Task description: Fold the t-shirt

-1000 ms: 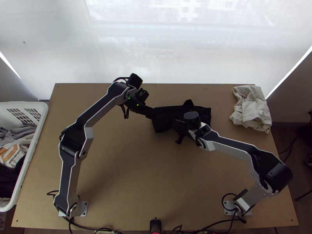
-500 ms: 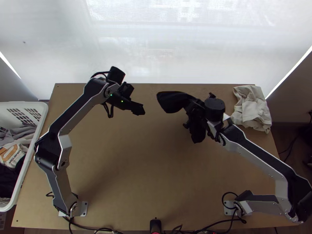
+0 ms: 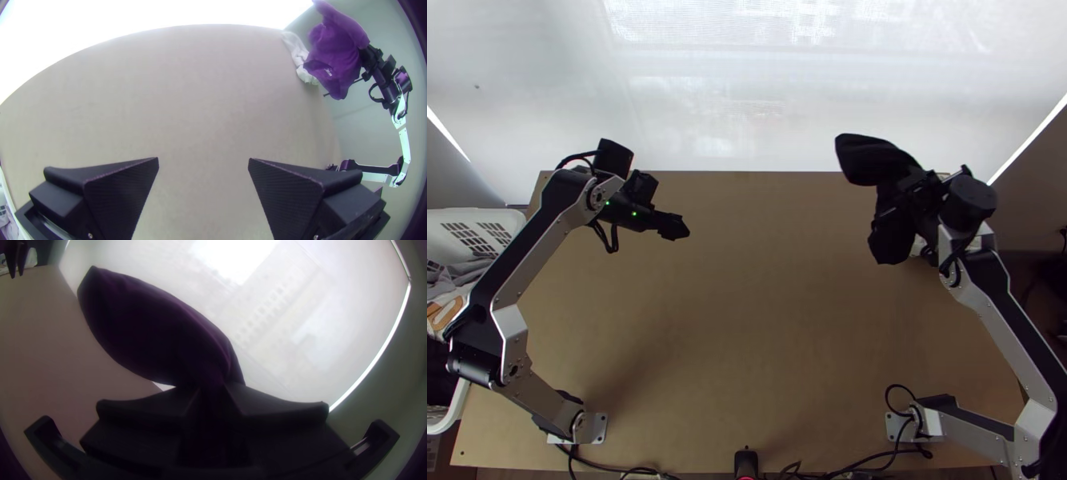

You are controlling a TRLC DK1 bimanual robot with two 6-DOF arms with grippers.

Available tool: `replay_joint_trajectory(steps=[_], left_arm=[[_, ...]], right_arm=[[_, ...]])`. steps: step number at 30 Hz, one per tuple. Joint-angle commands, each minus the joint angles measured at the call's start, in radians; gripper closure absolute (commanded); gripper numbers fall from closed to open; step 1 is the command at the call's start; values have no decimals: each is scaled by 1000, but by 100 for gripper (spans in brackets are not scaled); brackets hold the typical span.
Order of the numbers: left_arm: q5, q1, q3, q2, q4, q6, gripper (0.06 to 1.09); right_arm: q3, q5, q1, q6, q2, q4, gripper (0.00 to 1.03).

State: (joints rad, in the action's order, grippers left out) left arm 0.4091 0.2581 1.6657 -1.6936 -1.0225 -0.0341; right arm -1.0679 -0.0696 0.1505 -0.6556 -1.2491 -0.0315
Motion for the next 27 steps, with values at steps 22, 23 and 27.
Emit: replay_joint_trajectory(steps=[22,23,27], left_arm=[[0,-194,-337,264,10,-29,10],[0,-201,-343,270,10,-29,10],[0,-240,-360,292,1,-41,10]], right_arm=[[-213,208,-554,1,-503,-130,100],[-222,195,-540,4,-527,-136,100],[-282,171,-502,65,-573,-137,100]])
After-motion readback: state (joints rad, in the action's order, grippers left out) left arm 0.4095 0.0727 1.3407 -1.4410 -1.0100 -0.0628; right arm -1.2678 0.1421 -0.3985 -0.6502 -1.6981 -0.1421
